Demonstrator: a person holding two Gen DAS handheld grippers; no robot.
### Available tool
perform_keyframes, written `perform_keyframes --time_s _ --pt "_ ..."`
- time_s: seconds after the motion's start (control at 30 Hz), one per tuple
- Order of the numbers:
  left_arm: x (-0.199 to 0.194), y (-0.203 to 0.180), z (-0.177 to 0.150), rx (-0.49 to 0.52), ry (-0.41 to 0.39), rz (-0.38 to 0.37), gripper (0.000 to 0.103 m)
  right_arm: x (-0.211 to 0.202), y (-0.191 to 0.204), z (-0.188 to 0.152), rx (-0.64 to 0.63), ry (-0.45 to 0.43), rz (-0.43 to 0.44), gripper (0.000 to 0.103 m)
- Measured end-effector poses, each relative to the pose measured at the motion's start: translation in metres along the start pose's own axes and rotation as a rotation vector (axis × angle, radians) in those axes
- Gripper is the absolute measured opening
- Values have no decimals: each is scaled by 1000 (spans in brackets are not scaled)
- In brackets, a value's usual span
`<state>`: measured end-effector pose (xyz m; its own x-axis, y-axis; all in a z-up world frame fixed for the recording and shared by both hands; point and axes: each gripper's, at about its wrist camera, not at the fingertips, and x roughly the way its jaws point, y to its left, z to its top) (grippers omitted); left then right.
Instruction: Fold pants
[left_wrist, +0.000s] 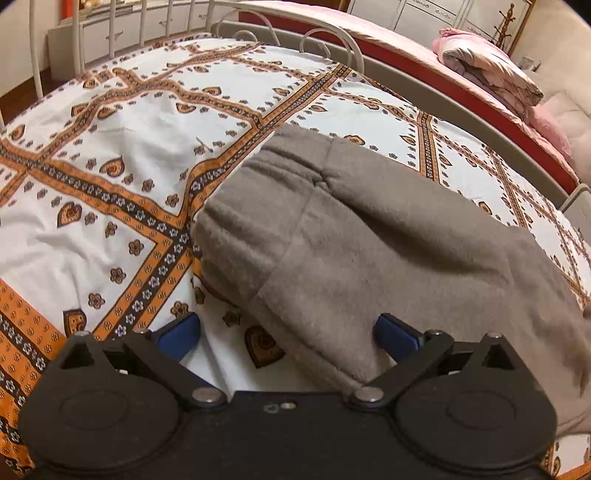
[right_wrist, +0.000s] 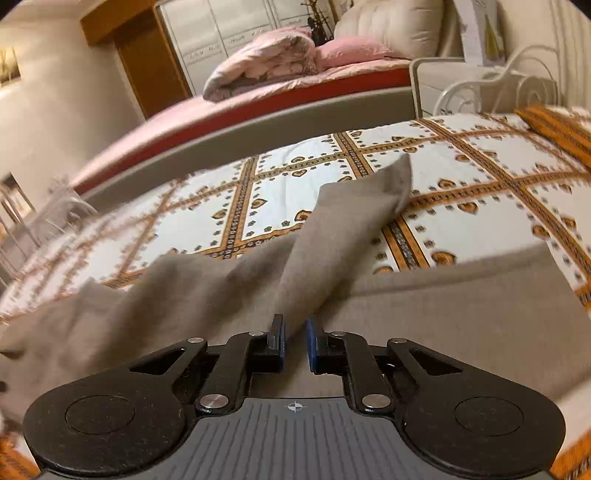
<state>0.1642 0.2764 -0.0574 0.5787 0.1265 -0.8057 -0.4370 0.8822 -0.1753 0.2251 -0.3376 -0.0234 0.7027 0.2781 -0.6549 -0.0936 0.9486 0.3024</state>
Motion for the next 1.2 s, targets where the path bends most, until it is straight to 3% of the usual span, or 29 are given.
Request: perform_keyframes --time_s 0.03,0.1,0.2,0.27,0.3,0.33,0.37,0.43,0.57,0.67,0.7,0.73,0.8,0.83,0.87,0.9,1.07,1.2 --pt "0 -2 -1 16 -1 5 96 10 3 4 3 16 0 34" --pt "0 -1 -3 28 1 3 97 22 9 5 -7 22 -2 45" --pt "1 5 -4 4 9 -23 98 44 24 9 -100 34 -74 45" --pt "2 5 -4 7 9 -25 98 63 30 8 -174 62 -181 45" --pt "2 4 -4 10 9 -23 98 67 29 7 -186 71 -199 40" --pt "2 3 -4 13 9 -22 98 69 25 6 -181 74 -185 4" --pt "2 4 -3 14 9 -23 98 70 20 6 -180 88 -188 5" --pt "2 4 -3 15 10 -27 98 54 19 7 -161 35 -164 5" --pt "2 6 -4 22 10 -39 98 -10 17 11 -111 -76 -94 5" --pt "0 7 -4 28 13 -47 98 -26 -13 -8 13 -5 -120 9" --pt "0 8 -5 28 13 -49 98 -13 -29 -20 63 95 -145 18" --pt "0 8 -5 26 14 -51 98 2 -46 -31 118 213 -157 18" --pt "-1 8 -6 23 16 -49 98 -7 -64 -30 219 164 -97 23" --pt "-1 8 -6 23 15 -48 98 -14 -62 -24 188 126 -112 36" --pt "-1 8 -6 23 16 -48 98 -25 -57 -20 128 57 -139 40" --pt "-1 8 -6 20 17 -48 98 -31 -54 -18 82 18 -141 41" --pt "1 5 -5 17 16 -32 98 -20 -32 -6 -71 -16 -151 41" --pt "1 6 -6 16 13 -33 98 7 -11 -5 -242 22 -209 40"
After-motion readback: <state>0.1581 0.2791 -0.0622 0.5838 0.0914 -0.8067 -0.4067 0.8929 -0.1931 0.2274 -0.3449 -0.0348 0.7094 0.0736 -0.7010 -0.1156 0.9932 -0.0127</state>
